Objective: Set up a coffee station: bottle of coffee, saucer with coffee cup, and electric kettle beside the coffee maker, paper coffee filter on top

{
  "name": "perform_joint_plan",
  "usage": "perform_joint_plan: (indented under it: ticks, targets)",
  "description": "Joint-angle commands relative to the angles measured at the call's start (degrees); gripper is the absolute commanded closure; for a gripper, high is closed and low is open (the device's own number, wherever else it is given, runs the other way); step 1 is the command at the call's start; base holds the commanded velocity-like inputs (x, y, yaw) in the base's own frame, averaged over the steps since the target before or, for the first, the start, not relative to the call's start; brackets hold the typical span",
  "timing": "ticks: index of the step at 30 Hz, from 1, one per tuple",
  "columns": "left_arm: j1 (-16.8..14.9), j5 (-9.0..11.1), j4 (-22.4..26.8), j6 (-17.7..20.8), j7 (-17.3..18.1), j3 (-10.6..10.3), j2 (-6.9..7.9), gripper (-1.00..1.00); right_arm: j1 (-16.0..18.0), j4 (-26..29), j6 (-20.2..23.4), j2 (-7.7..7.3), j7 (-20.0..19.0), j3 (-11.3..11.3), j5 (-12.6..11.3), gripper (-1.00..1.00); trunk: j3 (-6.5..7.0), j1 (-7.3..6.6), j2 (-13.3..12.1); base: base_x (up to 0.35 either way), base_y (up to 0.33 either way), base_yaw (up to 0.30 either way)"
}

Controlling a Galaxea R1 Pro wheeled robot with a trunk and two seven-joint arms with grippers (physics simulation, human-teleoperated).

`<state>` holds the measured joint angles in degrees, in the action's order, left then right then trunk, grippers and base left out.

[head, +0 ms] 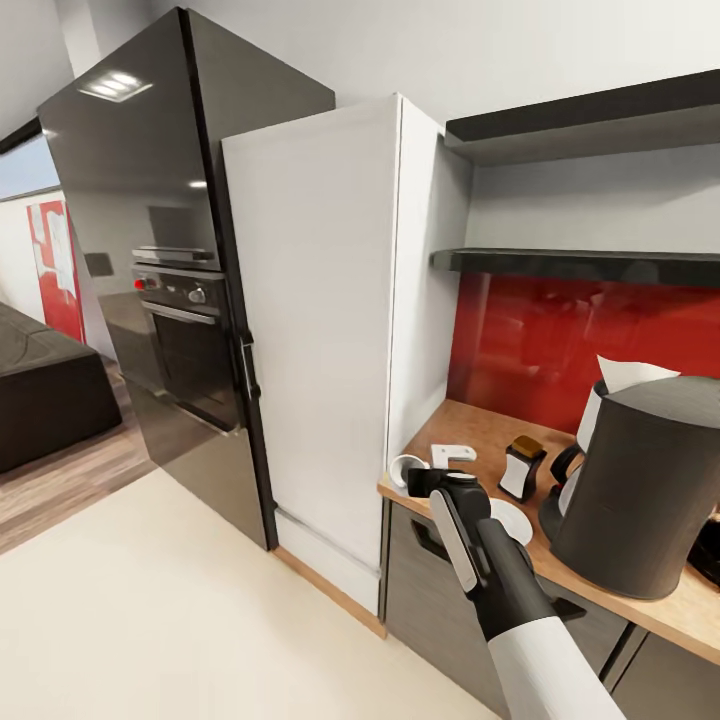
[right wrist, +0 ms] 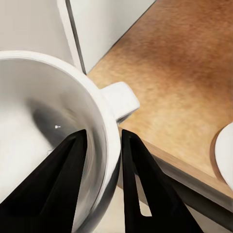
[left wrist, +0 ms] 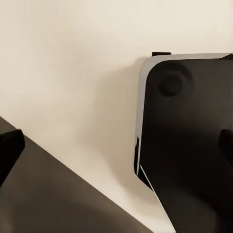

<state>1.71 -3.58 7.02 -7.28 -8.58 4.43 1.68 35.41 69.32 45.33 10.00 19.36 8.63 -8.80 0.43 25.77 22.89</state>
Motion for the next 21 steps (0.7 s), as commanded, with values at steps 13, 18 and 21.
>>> perform_joint_plan:
  ticks: [13,18,21]
  targets:
    - [0.05,-0.56,0.10,-0.35,0.03,0.35,-0.30,-1.00,0.02,0.10,0.11,0.00,0.54,0.05,-0.60,1.00,-0.01,0.02,0.03,0.000,0.000,0.000]
    - [0.05,-0.45,0.10,-0.36,-0.02,0.40,-0.22,-1.00,0.04,0.19,0.11,0.00,0.54,0.01,-0.60,1.00,0.05,0.02,0.03,0.000,0.000,-0.098]
    - [0.05,-0.41,0.10,-0.36,-0.03,0.34,-0.19,-1.00,0.02,0.20,0.11,0.00,0.57,0.03,-0.60,1.00,0.13,0.02,0.03,0.000,0.000,-0.257]
